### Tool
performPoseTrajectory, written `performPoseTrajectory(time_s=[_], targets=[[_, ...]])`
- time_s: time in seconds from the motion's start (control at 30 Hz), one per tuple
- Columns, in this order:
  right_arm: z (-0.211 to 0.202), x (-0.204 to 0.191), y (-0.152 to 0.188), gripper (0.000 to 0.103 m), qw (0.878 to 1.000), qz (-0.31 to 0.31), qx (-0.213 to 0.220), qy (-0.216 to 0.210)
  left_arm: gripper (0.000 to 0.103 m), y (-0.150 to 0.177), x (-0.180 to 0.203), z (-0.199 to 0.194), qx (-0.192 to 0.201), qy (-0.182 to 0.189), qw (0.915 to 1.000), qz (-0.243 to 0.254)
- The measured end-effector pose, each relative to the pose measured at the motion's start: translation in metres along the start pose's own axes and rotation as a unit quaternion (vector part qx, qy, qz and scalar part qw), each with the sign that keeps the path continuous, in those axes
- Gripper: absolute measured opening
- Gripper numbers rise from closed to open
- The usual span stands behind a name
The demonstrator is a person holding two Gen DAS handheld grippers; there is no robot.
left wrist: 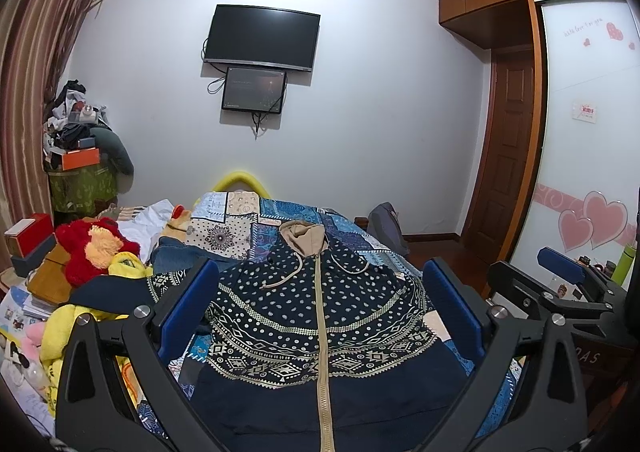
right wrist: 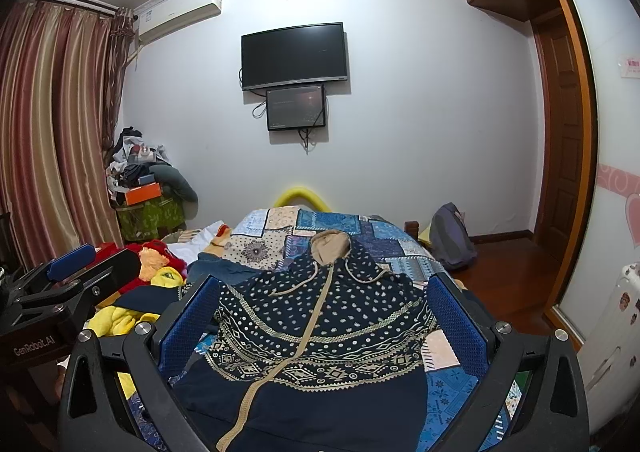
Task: Fold large clothes
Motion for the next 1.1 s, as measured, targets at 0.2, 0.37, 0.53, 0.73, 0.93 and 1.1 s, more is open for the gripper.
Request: performPoseTrajectory(time_s=[0.2,0.37,0.53,0.73,0.93,1.1], targets=[[0.0,0.0,0.0,0.103,1.0,0.0,-0.001,0.0,0.103,0.0,-0.002,0.001,0.001,-0.002,1.0,-0.003],[0.0,0.0,0.002,0.103,1.0,-0.001,-0.003,-0.001,0.103,0.001,-0.005,0.004,-0.002,-0.003,1.0,-0.007],[0.006,-0.002,0.001,0.103,1.0,0.0,-0.009,-0.001,0.103,0.003,-0.008,0.006,-0.003,-0.006,0.9999,-0.008],[0.014,-0.006,0.001,0.103,1.0,-0.003,-0.017,-0.001,0.103,0.006,-0.016,0.014,-0.004,-0.013,0.9999,-0.01],[0.036,-0.013,0.006,0.103,0.999,-0.01,-0.034,0.0,0.103,0.011,-0.034,0.032,-0.013,-0.027,0.9994,-0.019],[0.069,-0.018,0.014,0.103,0.998,-0.017,-0.059,0.004,0.103,0.02,-0.068,0.063,-0.034,-0.046,0.9977,-0.037]])
Point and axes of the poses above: each gripper's, at about its wrist camera, not at the fingertips, and z roughly the way its jaws point, x to its right, y to its underside, the point moved 6 cm from there along z, roughly the way its jaws point, and after that the axes turned 2 degrees about z, right-handed, at the moved point
